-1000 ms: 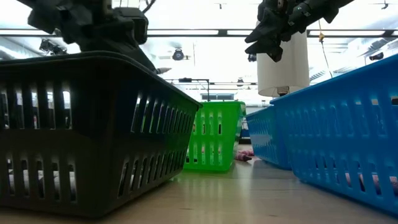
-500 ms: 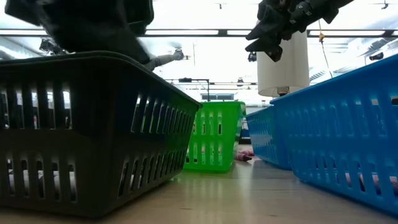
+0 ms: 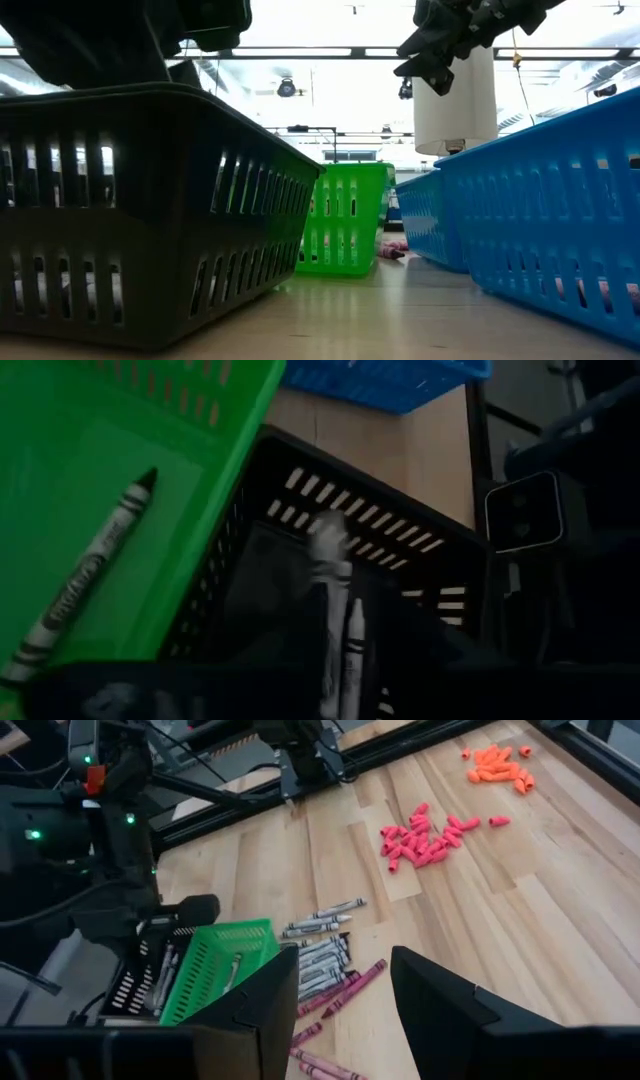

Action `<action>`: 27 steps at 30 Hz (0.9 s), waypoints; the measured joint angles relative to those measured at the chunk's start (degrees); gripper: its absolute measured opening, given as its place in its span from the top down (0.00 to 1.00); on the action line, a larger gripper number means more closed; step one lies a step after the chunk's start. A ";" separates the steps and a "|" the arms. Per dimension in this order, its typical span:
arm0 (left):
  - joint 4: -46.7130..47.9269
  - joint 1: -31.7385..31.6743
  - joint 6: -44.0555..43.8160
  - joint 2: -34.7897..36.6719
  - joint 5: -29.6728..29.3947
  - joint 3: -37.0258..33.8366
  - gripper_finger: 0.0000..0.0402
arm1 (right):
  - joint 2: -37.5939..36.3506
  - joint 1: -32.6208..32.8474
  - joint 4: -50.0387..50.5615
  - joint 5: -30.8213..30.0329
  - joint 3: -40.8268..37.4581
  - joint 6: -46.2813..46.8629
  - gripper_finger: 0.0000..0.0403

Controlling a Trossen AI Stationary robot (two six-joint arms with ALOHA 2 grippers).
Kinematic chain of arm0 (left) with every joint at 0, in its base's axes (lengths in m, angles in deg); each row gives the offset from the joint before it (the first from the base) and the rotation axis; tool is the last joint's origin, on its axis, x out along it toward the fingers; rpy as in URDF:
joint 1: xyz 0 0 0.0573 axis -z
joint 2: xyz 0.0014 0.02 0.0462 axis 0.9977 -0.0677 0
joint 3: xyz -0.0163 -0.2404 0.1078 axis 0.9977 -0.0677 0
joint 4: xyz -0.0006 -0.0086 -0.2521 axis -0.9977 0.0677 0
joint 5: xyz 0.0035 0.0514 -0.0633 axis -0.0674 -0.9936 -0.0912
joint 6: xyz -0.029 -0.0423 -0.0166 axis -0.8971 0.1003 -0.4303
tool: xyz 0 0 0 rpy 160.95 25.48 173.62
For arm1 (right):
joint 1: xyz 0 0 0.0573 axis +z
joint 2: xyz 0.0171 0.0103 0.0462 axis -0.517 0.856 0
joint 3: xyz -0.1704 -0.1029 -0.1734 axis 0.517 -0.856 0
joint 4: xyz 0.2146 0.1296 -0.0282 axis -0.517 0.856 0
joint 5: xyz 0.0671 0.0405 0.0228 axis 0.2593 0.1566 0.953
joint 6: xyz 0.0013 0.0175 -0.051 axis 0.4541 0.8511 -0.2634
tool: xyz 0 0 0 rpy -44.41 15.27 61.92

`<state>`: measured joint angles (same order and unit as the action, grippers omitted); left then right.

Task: Sort crayons
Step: Put the white crayon into the black bin

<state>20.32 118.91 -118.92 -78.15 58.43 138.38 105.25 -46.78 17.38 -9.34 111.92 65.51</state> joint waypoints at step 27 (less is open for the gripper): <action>22.10 -10.94 14.59 10.18 -13.93 3.07 0.71 | 0.01 2.49 2.42 -5.23 0.00 -1.90 0.58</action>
<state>42.42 107.98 -104.33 -67.97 44.50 141.45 105.26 -44.30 19.80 -14.57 111.92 63.61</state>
